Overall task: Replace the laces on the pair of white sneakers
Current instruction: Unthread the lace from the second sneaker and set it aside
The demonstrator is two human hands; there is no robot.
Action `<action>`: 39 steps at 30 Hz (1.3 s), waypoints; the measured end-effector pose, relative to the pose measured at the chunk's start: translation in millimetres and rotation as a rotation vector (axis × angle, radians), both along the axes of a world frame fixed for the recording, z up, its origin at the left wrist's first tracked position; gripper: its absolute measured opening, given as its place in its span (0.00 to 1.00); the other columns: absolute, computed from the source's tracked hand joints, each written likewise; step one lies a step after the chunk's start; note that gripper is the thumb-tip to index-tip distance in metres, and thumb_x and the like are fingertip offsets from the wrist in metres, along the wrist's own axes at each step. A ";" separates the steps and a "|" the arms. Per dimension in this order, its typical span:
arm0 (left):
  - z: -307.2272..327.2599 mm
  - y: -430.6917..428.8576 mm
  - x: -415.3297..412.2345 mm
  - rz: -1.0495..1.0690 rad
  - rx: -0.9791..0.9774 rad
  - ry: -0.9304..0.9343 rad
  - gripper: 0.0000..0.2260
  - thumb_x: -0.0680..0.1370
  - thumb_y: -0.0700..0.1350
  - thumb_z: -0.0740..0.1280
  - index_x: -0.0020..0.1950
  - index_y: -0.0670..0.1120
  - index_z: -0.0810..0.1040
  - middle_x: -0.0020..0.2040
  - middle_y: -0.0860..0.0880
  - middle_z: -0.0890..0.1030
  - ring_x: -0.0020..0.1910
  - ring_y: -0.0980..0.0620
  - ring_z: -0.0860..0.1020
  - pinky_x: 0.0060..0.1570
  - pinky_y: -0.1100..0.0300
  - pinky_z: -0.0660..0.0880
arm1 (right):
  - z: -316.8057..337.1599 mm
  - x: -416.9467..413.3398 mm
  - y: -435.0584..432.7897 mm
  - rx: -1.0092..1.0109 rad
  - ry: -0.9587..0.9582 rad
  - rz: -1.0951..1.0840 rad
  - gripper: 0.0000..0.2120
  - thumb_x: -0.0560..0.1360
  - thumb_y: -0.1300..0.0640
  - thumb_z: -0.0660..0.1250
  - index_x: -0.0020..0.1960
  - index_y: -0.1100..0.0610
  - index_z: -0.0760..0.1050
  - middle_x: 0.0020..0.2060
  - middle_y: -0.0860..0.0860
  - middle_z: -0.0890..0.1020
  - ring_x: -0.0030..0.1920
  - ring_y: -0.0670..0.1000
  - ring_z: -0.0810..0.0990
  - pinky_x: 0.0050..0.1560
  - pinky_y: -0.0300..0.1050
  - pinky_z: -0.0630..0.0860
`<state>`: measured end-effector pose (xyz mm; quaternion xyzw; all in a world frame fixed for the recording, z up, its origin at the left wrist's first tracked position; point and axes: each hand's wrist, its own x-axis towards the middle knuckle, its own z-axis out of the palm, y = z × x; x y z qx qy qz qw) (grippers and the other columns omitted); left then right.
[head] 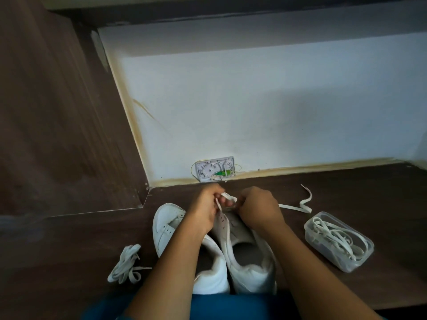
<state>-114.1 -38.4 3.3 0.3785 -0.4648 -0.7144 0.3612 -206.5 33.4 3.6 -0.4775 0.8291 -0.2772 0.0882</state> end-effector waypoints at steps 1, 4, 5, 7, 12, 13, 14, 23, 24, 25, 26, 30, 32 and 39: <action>2.4 -0.9 0.6 0.050 0.111 0.096 0.15 0.74 0.36 0.60 0.27 0.43 0.64 0.19 0.50 0.65 0.18 0.55 0.65 0.29 0.61 0.69 | 0.2 -1.3 -0.4 0.012 -0.004 -0.003 0.07 0.72 0.60 0.64 0.46 0.55 0.81 0.47 0.55 0.83 0.51 0.57 0.80 0.47 0.43 0.75; 11.4 1.0 3.7 -0.046 -0.156 -0.231 0.16 0.77 0.43 0.63 0.29 0.43 0.68 0.23 0.48 0.70 0.18 0.56 0.64 0.28 0.61 0.63 | -2.0 -1.4 -1.8 0.025 0.006 0.006 0.08 0.73 0.60 0.64 0.48 0.55 0.81 0.48 0.55 0.83 0.52 0.57 0.80 0.46 0.42 0.73; 14.4 2.5 5.4 -0.147 -0.420 -0.509 0.16 0.76 0.48 0.65 0.31 0.43 0.71 0.25 0.47 0.72 0.19 0.55 0.66 0.28 0.61 0.63 | -3.5 -1.0 -2.6 0.015 0.011 -0.001 0.08 0.73 0.59 0.65 0.49 0.55 0.81 0.47 0.55 0.83 0.52 0.57 0.81 0.45 0.41 0.72; 14.7 -0.9 7.3 -0.299 -0.801 -0.919 0.13 0.74 0.52 0.67 0.34 0.45 0.76 0.28 0.48 0.74 0.26 0.53 0.71 0.30 0.61 0.64 | -4.8 -0.6 -3.7 0.016 -0.004 -0.028 0.08 0.73 0.58 0.65 0.50 0.55 0.81 0.47 0.56 0.83 0.51 0.57 0.81 0.45 0.41 0.72; 12.7 -6.3 14.4 -0.200 -0.431 -0.431 0.10 0.76 0.36 0.63 0.36 0.46 0.76 0.29 0.50 0.72 0.28 0.53 0.68 0.29 0.64 0.64 | -5.0 -3.6 -4.5 0.054 -0.003 -0.062 0.09 0.73 0.59 0.64 0.48 0.57 0.82 0.46 0.55 0.83 0.51 0.57 0.81 0.43 0.40 0.71; 19.0 -6.9 16.5 -0.121 -0.198 -0.140 0.11 0.77 0.36 0.61 0.36 0.45 0.74 0.28 0.50 0.71 0.27 0.53 0.67 0.31 0.62 0.66 | -5.4 -4.3 -4.4 0.059 -0.004 -0.065 0.09 0.72 0.60 0.63 0.48 0.57 0.82 0.46 0.55 0.83 0.51 0.57 0.81 0.43 0.40 0.71; 25.2 -7.1 20.8 -0.087 -0.005 0.106 0.11 0.78 0.38 0.60 0.35 0.44 0.71 0.27 0.49 0.69 0.26 0.53 0.67 0.34 0.60 0.68 | -5.3 -4.4 -4.4 0.067 -0.012 -0.068 0.11 0.71 0.60 0.63 0.49 0.56 0.82 0.47 0.54 0.84 0.51 0.56 0.81 0.44 0.40 0.73; 32.9 -1.1 33.1 -0.247 -0.028 0.157 0.08 0.68 0.46 0.68 0.36 0.44 0.72 0.22 0.51 0.69 0.17 0.57 0.61 0.29 0.62 0.69 | -1.2 0.5 -0.5 0.033 0.016 -0.044 0.08 0.71 0.57 0.66 0.47 0.52 0.82 0.47 0.52 0.83 0.51 0.57 0.81 0.45 0.41 0.73; 30.4 -2.1 31.9 -0.222 -0.052 0.132 0.05 0.70 0.43 0.67 0.38 0.44 0.73 0.25 0.49 0.71 0.19 0.56 0.63 0.29 0.62 0.70 | -0.6 0.3 1.1 0.010 -0.005 -0.048 0.05 0.71 0.56 0.67 0.43 0.51 0.82 0.45 0.52 0.83 0.50 0.57 0.81 0.43 0.40 0.71; 27.9 -3.6 30.5 -0.216 -0.164 -0.016 0.02 0.72 0.39 0.67 0.42 0.44 0.75 0.28 0.48 0.74 0.21 0.54 0.67 0.29 0.62 0.71 | 0.1 -1.0 2.1 -0.022 -0.027 -0.045 0.04 0.70 0.56 0.68 0.38 0.50 0.80 0.41 0.51 0.82 0.47 0.56 0.81 0.40 0.39 0.70; 23.0 -6.8 28.8 -0.219 -0.313 -0.236 0.05 0.73 0.36 0.67 0.47 0.45 0.75 0.34 0.47 0.77 0.25 0.53 0.71 0.32 0.61 0.72 | 0.8 -2.0 2.4 -0.054 -0.057 -0.048 0.08 0.70 0.55 0.69 0.32 0.50 0.77 0.36 0.50 0.80 0.44 0.55 0.81 0.37 0.39 0.68; 7.9 -4.3 18.2 -0.406 -0.684 -0.587 0.16 0.64 0.38 0.70 0.47 0.54 0.77 0.41 0.51 0.79 0.41 0.52 0.78 0.44 0.58 0.74 | 3.5 -4.9 -1.2 -0.235 -0.166 -0.042 0.11 0.69 0.56 0.72 0.29 0.50 0.76 0.28 0.47 0.77 0.33 0.48 0.77 0.30 0.39 0.66; 5.2 -1.0 12.5 -0.319 -0.764 -0.580 0.09 0.64 0.38 0.69 0.35 0.52 0.76 0.33 0.52 0.77 0.34 0.55 0.75 0.38 0.59 0.70 | 5.0 -2.5 -2.0 -0.327 -0.251 0.014 0.08 0.69 0.57 0.74 0.31 0.54 0.79 0.27 0.48 0.79 0.30 0.45 0.75 0.31 0.40 0.68; 13.8 -0.4 6.7 0.040 -0.509 -0.220 0.11 0.75 0.31 0.66 0.35 0.44 0.77 0.29 0.51 0.76 0.25 0.60 0.73 0.29 0.66 0.71 | 10.9 -11.2 0.5 -0.281 -0.408 0.137 0.05 0.66 0.64 0.72 0.40 0.55 0.81 0.36 0.49 0.83 0.35 0.45 0.78 0.38 0.40 0.73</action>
